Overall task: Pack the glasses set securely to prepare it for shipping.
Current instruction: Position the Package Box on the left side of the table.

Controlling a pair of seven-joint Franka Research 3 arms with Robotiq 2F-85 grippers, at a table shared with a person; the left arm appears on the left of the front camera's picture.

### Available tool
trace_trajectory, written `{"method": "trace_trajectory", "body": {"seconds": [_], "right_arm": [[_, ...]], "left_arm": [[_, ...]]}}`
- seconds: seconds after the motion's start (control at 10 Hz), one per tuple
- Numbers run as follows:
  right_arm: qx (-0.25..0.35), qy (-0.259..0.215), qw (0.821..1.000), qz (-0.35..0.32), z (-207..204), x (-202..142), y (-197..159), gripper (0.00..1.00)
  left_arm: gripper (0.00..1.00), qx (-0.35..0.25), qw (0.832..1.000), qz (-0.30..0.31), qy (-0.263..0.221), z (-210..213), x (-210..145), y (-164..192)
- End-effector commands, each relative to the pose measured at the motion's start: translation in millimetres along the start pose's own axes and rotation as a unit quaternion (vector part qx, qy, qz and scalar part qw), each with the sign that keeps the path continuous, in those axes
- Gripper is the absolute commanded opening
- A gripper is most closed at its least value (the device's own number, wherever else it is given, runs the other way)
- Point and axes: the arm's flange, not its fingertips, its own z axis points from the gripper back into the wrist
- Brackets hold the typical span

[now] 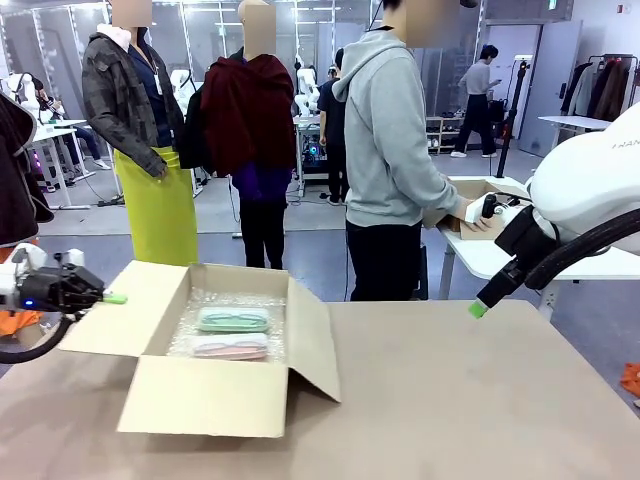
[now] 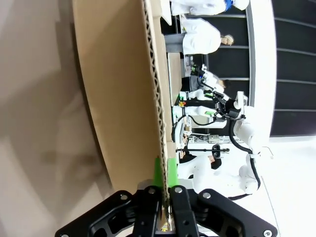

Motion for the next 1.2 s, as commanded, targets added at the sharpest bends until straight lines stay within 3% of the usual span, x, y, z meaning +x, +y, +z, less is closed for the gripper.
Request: {"method": "trace_trajectory", "body": {"seconds": [0.0,0.6,1.0,1.1], "right_arm": [[-0.005,0.004,1.0,-0.009,0.5,3.4,2.6,1.0],[-0.005,0.004,1.0,-0.009,0.5,3.4,2.6,1.0],[-0.005,0.004,1.0,-0.009,0.5,3.4,2.6,1.0],[-0.005,0.004,1.0,-0.009,0.5,3.4,2.6,1.0]], "left_arm": [[0.03,-0.007,1.0,0.0,0.014,32.9,3.0,9.8],[0.03,-0.005,1.0,0.008,0.006,135.4,-8.7,18.9],[0.03,0.022,1.0,0.005,-0.011,158.8,-14.1,21.4],[0.03,0.006,1.0,0.004,-0.014,158.0,-12.2,23.2]]}}
